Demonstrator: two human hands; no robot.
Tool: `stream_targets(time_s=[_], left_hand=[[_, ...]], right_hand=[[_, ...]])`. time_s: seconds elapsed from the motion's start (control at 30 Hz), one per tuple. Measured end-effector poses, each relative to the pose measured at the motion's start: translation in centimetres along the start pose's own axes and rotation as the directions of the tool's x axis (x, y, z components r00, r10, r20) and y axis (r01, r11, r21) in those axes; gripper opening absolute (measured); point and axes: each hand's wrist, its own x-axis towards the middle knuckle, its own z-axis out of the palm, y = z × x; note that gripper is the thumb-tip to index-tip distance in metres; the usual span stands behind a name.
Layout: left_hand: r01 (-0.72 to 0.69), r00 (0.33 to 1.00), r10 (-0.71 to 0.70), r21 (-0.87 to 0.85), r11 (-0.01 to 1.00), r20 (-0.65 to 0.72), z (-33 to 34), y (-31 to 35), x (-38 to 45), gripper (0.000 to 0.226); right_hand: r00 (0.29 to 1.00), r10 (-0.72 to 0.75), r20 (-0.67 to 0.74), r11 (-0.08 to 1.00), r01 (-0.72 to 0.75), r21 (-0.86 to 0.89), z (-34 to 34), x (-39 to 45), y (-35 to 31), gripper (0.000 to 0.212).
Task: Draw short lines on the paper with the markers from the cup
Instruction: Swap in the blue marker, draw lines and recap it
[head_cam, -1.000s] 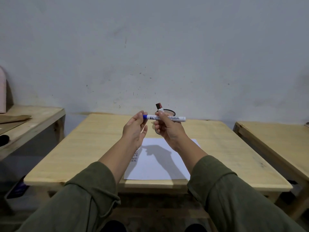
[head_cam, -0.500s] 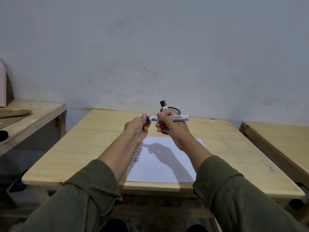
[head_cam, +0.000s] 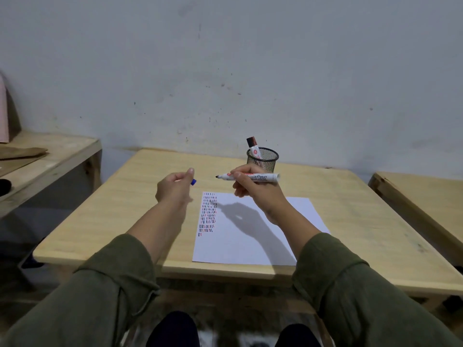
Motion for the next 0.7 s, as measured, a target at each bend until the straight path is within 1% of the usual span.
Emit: stream_targets(time_s=[0.07, 0.13, 0.2, 0.27, 0.37, 0.47, 0.57, 0.7], left_hand=[[-0.115, 0.993, 0.115, 0.090, 0.989, 0.010, -0.5, -1.0, 0.1, 0.018], [-0.202, 0.979, 0.198, 0.201, 0.958, 0.039, -1.1, -2.0, 0.4, 0.018], [-0.257, 0.966, 0.244, 0.272, 0.927, 0.083, -1.6, -2.8, 0.8, 0.021], [-0.299, 0.954, 0.278, 0.310, 0.902, 0.112, -2.0, -3.3, 1.2, 0.031], [-0.357, 0.934, 0.325, 0.322, 0.877, 0.148, -2.2, -3.7, 1.7, 0.044], [-0.383, 0.923, 0.345, 0.312, 0.870, 0.172, -2.2, -3.9, 1.9, 0.049], [-0.384, 0.921, 0.341, 0.302, 0.873, 0.188, -2.1, -4.1, 2.2, 0.051], [-0.352, 0.931, 0.316, 0.223, 0.909, 0.183, -2.4, -4.3, 2.1, 0.059]], right_hand=[[0.999, 0.044, 0.006, 0.999, -0.044, 0.025, 0.3, -0.1, 0.8, 0.014], [0.997, 0.079, 0.005, 0.996, -0.079, 0.045, 0.7, -0.1, 1.6, 0.017], [0.995, 0.101, -0.001, 0.993, -0.101, 0.053, 0.9, -0.1, 2.1, 0.017], [0.993, 0.115, -0.009, 0.991, -0.114, 0.064, 1.0, -0.1, 2.3, 0.016], [0.991, 0.129, -0.025, 0.988, -0.126, 0.084, 1.0, 0.1, 2.6, 0.015], [0.989, 0.142, -0.029, 0.986, -0.139, 0.096, 1.0, 0.2, 2.8, 0.014], [0.987, 0.157, -0.027, 0.983, -0.154, 0.101, 1.0, 0.2, 3.0, 0.015], [0.978, 0.207, -0.006, 0.970, -0.204, 0.130, 1.0, -0.2, 3.0, 0.016]])
